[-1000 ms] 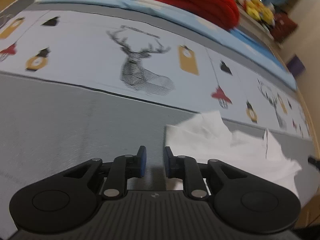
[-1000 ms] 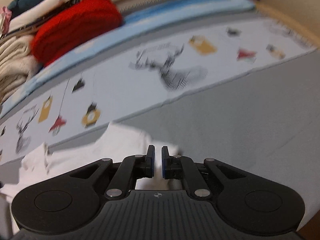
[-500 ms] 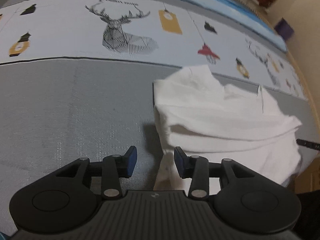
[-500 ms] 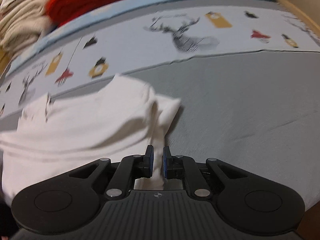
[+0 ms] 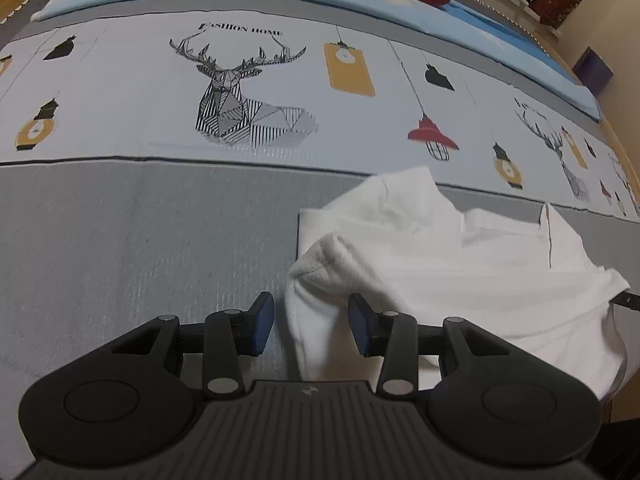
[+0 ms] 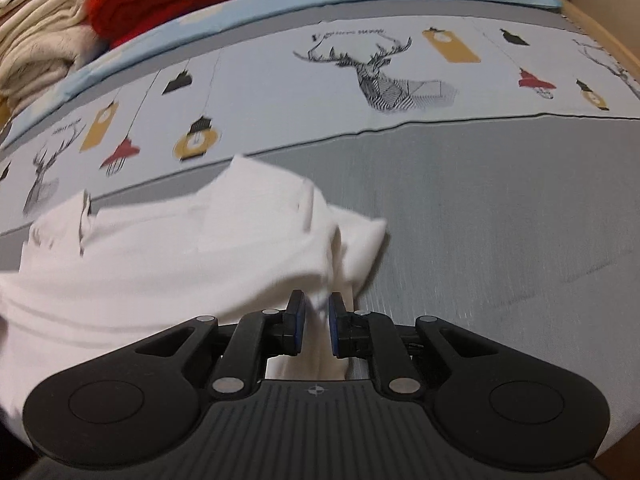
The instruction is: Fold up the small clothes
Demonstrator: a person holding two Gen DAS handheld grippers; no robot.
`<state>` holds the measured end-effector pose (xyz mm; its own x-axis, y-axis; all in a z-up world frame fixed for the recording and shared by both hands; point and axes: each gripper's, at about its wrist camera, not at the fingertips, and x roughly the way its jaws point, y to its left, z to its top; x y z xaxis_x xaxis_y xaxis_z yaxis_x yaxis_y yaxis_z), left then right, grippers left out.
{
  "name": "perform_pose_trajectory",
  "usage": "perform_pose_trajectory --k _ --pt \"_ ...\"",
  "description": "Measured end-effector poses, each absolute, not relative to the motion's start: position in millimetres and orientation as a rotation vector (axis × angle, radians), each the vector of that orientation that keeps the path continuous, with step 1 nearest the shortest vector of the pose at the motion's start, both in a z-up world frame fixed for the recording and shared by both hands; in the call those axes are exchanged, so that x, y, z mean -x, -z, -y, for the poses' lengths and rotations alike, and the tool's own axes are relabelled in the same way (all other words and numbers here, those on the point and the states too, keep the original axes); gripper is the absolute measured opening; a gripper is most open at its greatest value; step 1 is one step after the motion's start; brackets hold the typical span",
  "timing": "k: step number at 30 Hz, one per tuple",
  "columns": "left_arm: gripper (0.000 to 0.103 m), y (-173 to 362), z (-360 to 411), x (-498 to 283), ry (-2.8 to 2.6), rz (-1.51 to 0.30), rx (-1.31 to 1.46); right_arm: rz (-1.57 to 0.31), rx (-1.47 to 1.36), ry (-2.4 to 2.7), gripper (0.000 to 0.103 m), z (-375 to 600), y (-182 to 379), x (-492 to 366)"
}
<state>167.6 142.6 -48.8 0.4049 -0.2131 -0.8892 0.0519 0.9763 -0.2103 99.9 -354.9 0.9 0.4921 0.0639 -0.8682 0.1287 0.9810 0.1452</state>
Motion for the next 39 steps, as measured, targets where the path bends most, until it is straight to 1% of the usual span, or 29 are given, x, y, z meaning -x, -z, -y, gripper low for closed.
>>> perform_pose_trajectory --k 5,10,12,13,15,16,17,22,27,31,32,33,36,39 --pt "0.045 54.0 -149.5 -187.9 0.152 -1.138 0.2 -1.016 -0.248 0.092 0.014 358.9 -1.1 -117.6" --pt "0.045 64.0 -175.7 -203.2 0.102 -1.159 0.342 -0.969 -0.336 0.144 0.014 372.4 -3.3 -128.4" --pt "0.045 62.6 -183.2 -204.6 0.107 -1.157 0.375 -0.952 -0.346 0.158 0.017 377.1 -5.5 -128.6" --pt "0.045 61.3 -187.1 -204.6 0.11 -1.151 0.391 -0.94 -0.353 0.165 0.02 380.0 -7.2 -128.1" --pt "0.045 59.5 -192.6 -205.1 0.109 -1.142 0.412 -0.894 -0.378 0.179 0.031 387.1 -13.4 -125.0" --pt "0.045 59.2 -193.3 -205.8 0.11 -1.142 0.417 -0.872 -0.398 0.184 0.039 391.4 -16.4 -122.8" --pt "0.045 59.0 -194.2 -206.7 0.113 -1.144 0.424 -0.865 -0.419 0.185 0.042 395.2 -17.7 -121.2" --pt "0.045 54.2 -193.2 -206.9 0.149 -1.127 0.462 -0.844 -0.517 0.185 0.043 409.1 -20.5 -114.7" --pt "0.045 58.1 -176.1 -206.3 0.22 -1.167 0.418 -0.878 -0.748 0.159 0.045 428.7 -7.1 -110.2" --pt "0.044 64.7 -158.9 -202.7 0.247 -1.197 0.318 -0.81 -0.706 0.126 0.046 422.6 -19.1 -109.3" --pt "0.035 65.0 -156.2 -202.2 0.246 -1.188 0.296 -0.799 -0.71 0.109 0.046 421.2 -20.6 -109.4" --pt "0.003 63.2 -155.1 -201.6 0.236 -1.167 0.277 -0.797 -0.726 0.098 0.046 421.2 -19.9 -109.0" --pt "0.004 54.8 -162.8 -201.6 0.216 -1.098 0.308 -0.804 -0.798 0.1 0.046 427.3 -15.4 -109.4" --pt "0.004 47.4 -168.0 -202.5 0.194 -1.052 0.329 -0.815 -0.937 0.122 0.046 441.1 -4.4 -105.1"
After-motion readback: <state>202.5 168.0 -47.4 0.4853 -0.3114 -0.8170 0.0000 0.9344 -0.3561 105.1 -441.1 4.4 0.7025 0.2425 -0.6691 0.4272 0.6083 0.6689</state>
